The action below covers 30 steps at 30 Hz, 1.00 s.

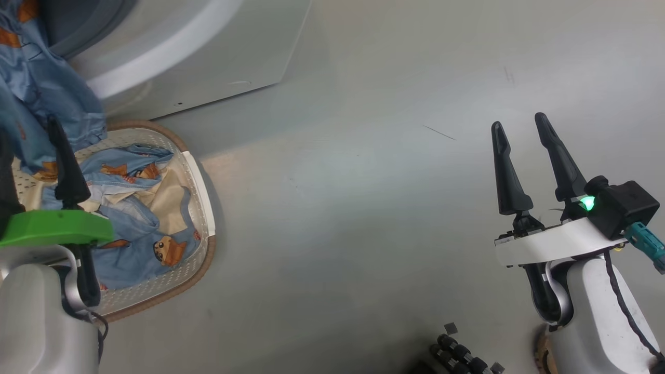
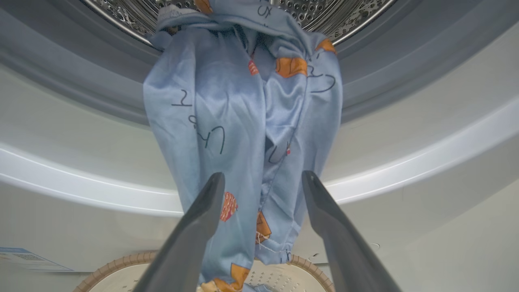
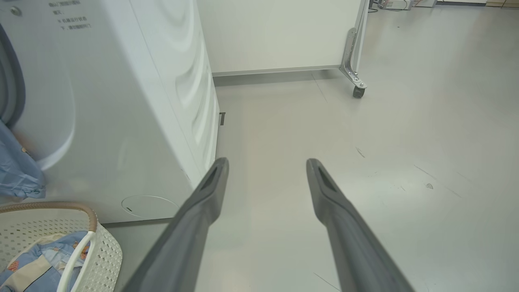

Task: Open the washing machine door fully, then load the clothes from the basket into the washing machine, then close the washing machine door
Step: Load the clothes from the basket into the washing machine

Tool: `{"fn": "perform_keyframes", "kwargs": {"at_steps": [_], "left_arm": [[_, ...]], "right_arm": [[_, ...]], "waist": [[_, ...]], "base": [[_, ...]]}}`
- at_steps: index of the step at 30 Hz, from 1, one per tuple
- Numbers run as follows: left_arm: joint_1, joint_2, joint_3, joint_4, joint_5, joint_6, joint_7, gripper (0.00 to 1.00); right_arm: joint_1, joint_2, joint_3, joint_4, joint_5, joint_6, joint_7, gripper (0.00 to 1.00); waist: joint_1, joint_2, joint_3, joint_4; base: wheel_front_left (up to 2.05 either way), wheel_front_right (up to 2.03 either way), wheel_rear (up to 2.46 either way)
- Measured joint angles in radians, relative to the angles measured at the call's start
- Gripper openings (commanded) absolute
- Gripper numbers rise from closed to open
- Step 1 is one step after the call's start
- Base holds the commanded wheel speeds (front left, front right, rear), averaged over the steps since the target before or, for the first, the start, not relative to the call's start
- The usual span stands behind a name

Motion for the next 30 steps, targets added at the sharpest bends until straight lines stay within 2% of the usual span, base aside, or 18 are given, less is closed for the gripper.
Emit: {"fn": "perform_keyframes", "kwargs": {"at_steps": [10, 23, 24, 25, 26, 27, 30], "left_arm": [[-0.073, 0.018, 0.02, 0.036, -0.004, 0.0, 0.006, 1.0], [-0.135, 0.032, 0.049, 0.089, -0.005, 0.003, -0.007, 1.0], [-0.146, 0.031, 0.052, 0.1, -0.005, 0.01, -0.007, 0.76], [-0.148, 0.031, 0.052, 0.105, -0.005, 0.01, -0.009, 0.61], [-0.151, 0.031, 0.051, 0.109, -0.005, 0.01, -0.01, 0.61], [-0.154, 0.031, 0.05, 0.114, -0.005, 0.01, -0.011, 0.46], [-0.161, 0.03, 0.044, 0.127, -0.004, 0.01, -0.017, 0.23]], "right_arm": [[-0.004, 0.005, -0.009, -0.006, 0.0, 0.0, 0.0, 1.0], [-0.011, 0.01, -0.008, -0.006, 0.0, 0.0, 0.0, 1.0], [-0.016, 0.01, -0.008, -0.006, 0.0, 0.0, 0.0, 1.0], [-0.016, 0.01, -0.008, -0.006, 0.0, 0.0, 0.0, 1.0], [-0.016, 0.01, -0.008, -0.005, 0.0, 0.0, 0.0, 1.0], [-0.016, 0.01, -0.008, -0.005, 0.0, 0.0, 0.0, 1.0], [-0.016, 0.01, -0.009, -0.005, 0.0, 0.0, 0.0, 1.0]], "waist": [[0.0, 0.0, 0.036, -0.042], [0.0, 0.0, 0.046, -0.042], [0.0, 0.0, 0.047, -0.04], [0.0, 0.0, 0.047, -0.039], [0.0, 0.0, 0.047, -0.038], [0.0, 0.0, 0.048, -0.036], [0.0, 0.0, 0.047, -0.033]], "base": [[0.0, 0.0, 0.0], [0.0, 0.0, 0.0], [0.0, 0.0, 0.0], [0.0, 0.0, 0.0], [0.0, 0.0, 0.0], [0.0, 0.0, 0.0], [0.0, 0.0, 0.0]]}}
